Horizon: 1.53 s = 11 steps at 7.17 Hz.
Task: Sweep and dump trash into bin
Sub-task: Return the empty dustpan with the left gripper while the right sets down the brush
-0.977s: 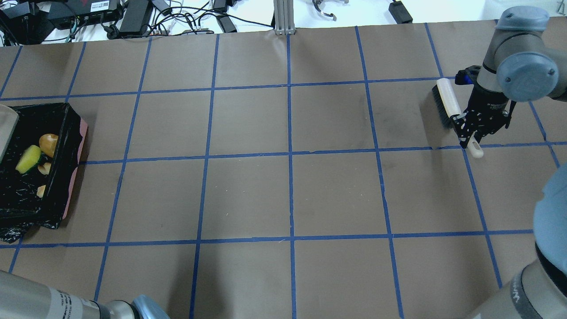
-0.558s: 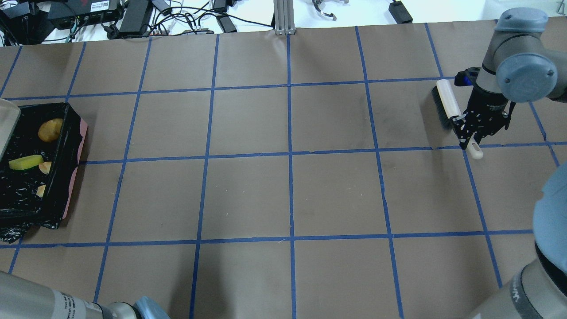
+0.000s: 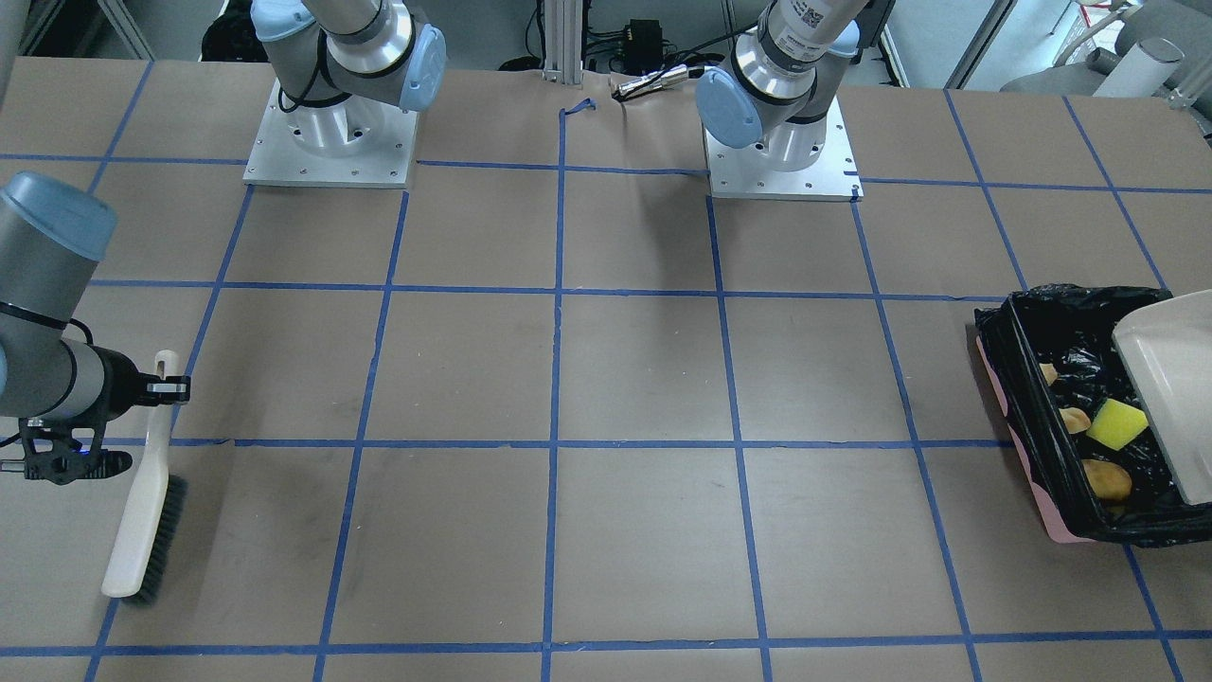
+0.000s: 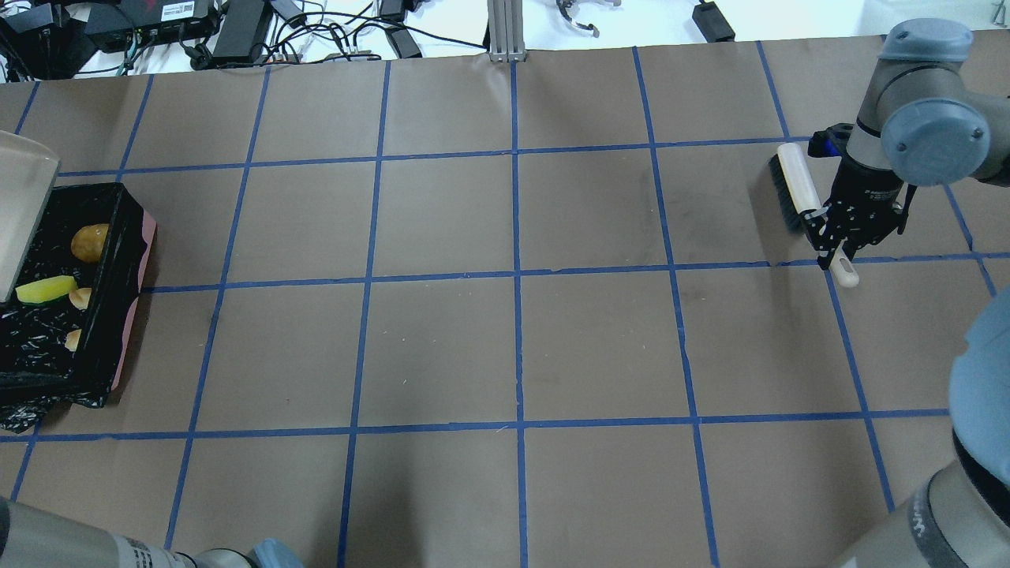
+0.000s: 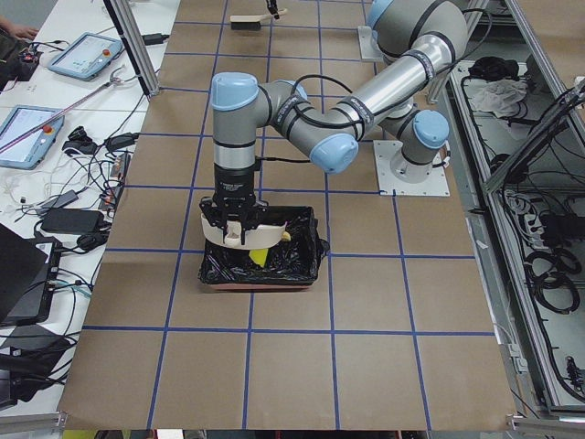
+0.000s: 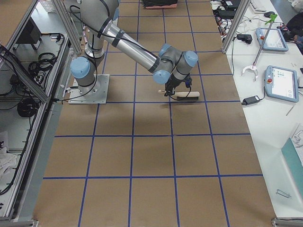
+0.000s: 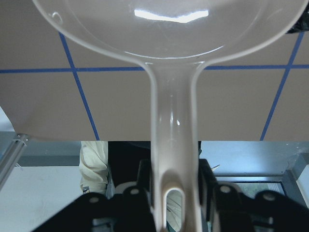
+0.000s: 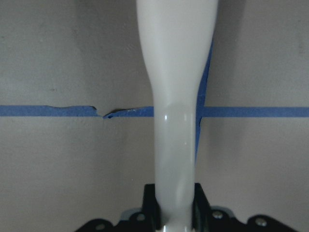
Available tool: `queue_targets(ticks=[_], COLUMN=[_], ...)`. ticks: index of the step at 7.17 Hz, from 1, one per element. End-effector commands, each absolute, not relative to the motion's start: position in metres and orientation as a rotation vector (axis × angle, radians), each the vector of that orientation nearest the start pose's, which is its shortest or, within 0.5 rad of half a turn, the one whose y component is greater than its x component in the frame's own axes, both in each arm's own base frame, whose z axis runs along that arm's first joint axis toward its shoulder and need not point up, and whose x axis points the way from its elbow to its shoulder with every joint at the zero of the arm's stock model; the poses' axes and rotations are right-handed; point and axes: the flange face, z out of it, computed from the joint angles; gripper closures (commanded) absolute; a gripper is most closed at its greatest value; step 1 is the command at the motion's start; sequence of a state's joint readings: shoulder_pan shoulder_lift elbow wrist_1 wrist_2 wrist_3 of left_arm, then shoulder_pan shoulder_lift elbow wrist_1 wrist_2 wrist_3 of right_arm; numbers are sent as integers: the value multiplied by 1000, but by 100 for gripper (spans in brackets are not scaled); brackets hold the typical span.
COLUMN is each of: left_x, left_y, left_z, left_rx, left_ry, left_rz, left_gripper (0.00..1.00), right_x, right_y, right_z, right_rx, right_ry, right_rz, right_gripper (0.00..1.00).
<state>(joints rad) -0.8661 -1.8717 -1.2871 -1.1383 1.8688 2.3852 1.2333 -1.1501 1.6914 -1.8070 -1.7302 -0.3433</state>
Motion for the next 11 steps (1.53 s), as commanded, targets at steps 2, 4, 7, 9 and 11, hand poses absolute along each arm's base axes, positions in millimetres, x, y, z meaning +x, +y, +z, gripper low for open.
queue_targets(ticks=[2, 4, 7, 9, 11], left_x=[269, 168, 99, 61, 52], left_y=[-578, -597, -625, -639, -663], left_z=[503, 496, 439, 395, 332], left_rx=[-2417, -2370, -2344, -2252, -2121], left_ry=[-2410, -2317, -2157, -2141, -2107], left_rz=[-104, -62, 51, 43, 58], left_gripper=[73, 73, 73, 73, 73], right_x=[-80, -80, -81, -84, -81], right_y=[-581, -582, -587, -593, -590], right_z=[224, 224, 233, 260, 325], right_rx=[-51, -51, -44, -43, -44], right_ry=[3142, 3143, 3161, 3222, 3248], right_rz=[545, 543, 491, 331, 224], right_gripper=[45, 43, 32, 7, 0])
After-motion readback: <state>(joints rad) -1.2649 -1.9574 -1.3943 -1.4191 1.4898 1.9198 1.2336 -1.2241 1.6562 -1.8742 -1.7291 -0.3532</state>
